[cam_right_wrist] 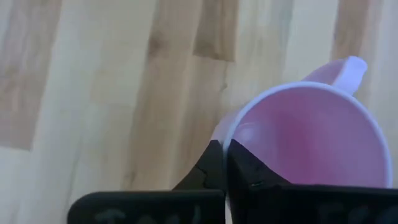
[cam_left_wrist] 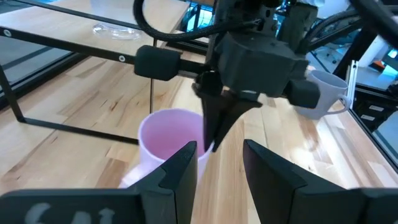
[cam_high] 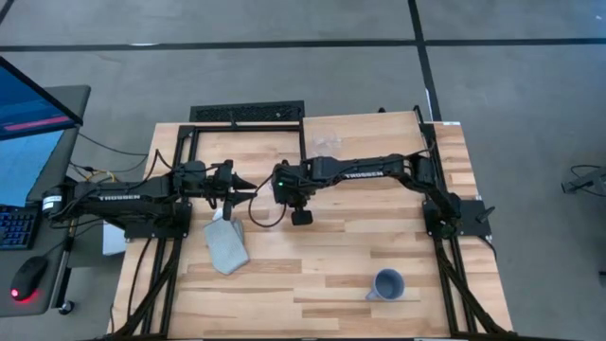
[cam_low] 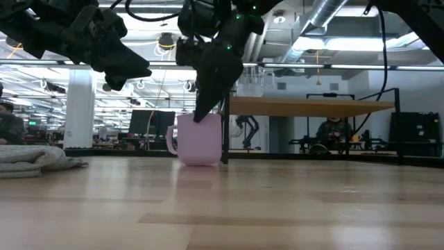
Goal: Stack small to large cups/mugs on shelf
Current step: Put the pink mug on the shelf
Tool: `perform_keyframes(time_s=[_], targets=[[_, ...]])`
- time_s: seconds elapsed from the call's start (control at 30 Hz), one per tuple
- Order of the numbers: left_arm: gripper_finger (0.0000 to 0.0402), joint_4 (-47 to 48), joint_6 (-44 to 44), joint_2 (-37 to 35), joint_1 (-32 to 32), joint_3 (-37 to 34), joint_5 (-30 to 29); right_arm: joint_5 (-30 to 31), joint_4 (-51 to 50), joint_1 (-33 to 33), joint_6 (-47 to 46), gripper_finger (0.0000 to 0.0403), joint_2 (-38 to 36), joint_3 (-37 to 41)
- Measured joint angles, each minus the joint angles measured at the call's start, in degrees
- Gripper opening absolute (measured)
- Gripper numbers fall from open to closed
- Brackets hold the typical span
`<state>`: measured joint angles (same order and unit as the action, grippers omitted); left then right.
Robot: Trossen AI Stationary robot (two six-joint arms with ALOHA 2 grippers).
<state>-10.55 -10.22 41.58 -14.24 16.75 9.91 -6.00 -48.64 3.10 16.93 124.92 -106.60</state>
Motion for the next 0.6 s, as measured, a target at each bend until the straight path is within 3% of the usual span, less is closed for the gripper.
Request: perform_keyframes(time_s=[0.6], targets=[[0.0121,0.00,-2.06,0.00,0.00,-0.02,0.05,0.25,-20.80,-5.79,0.00,0.0009,-0.17,-17.57]])
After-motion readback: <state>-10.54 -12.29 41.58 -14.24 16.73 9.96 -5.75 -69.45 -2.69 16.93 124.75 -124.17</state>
